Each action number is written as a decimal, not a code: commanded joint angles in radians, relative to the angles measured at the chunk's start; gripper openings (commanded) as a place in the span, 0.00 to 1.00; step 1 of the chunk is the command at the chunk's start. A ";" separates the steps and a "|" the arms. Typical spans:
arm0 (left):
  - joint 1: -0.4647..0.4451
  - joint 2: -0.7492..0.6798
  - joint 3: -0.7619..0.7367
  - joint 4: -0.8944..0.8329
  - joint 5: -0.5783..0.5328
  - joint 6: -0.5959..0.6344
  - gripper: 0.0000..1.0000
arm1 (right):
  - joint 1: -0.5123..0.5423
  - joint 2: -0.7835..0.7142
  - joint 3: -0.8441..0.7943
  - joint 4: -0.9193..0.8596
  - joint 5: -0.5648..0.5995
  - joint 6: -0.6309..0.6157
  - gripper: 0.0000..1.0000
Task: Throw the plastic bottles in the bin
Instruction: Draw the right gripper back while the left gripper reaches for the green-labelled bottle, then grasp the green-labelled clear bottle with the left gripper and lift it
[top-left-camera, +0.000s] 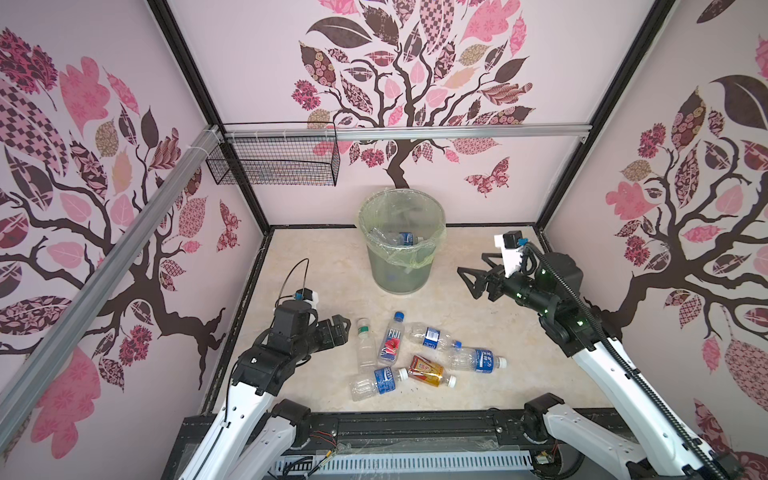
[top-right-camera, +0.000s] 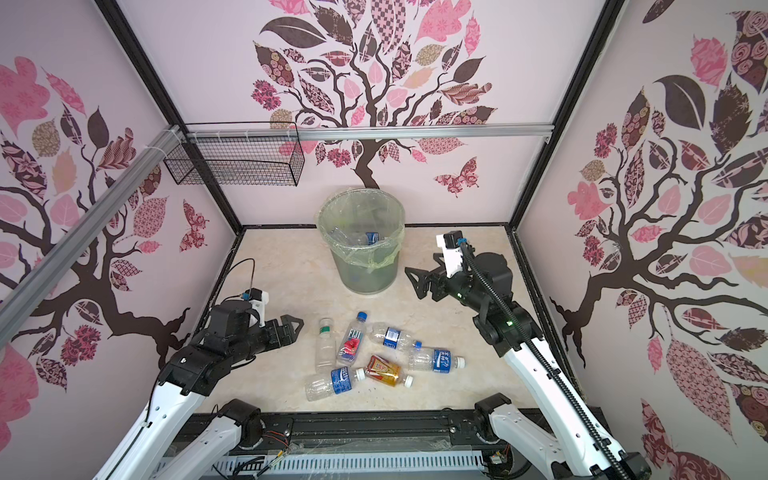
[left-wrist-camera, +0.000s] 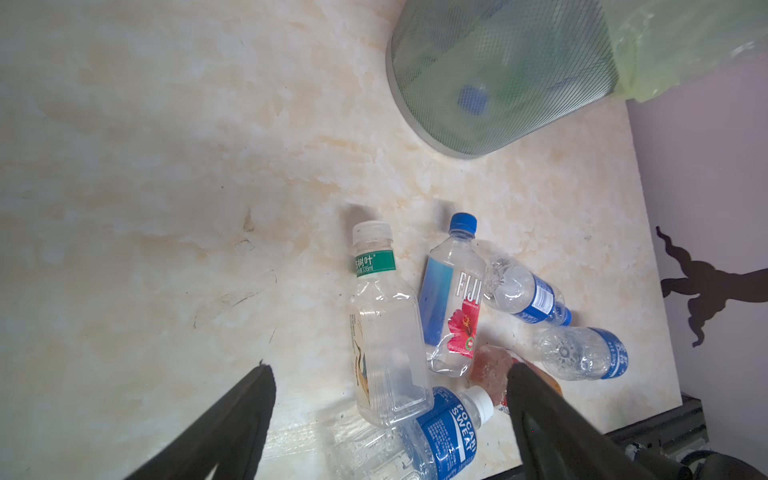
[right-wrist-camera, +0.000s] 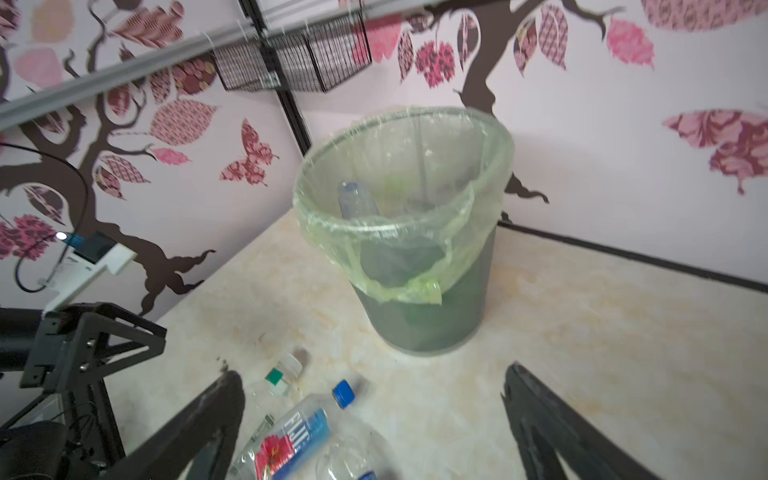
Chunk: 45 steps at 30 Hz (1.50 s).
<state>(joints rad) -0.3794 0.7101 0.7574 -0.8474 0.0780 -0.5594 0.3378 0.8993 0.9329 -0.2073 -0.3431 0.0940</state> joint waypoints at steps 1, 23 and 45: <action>-0.043 0.028 -0.052 0.009 -0.064 -0.057 0.90 | 0.001 -0.054 -0.052 -0.030 0.063 0.013 1.00; -0.257 0.392 -0.145 0.313 -0.084 -0.141 0.92 | 0.000 -0.183 -0.287 0.027 0.170 0.179 1.00; -0.270 0.607 -0.135 0.308 -0.159 -0.084 0.72 | 0.001 -0.192 -0.305 0.030 0.174 0.186 1.00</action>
<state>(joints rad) -0.6468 1.3117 0.6334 -0.5125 -0.0341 -0.6579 0.3382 0.7204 0.6315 -0.1902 -0.1814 0.2699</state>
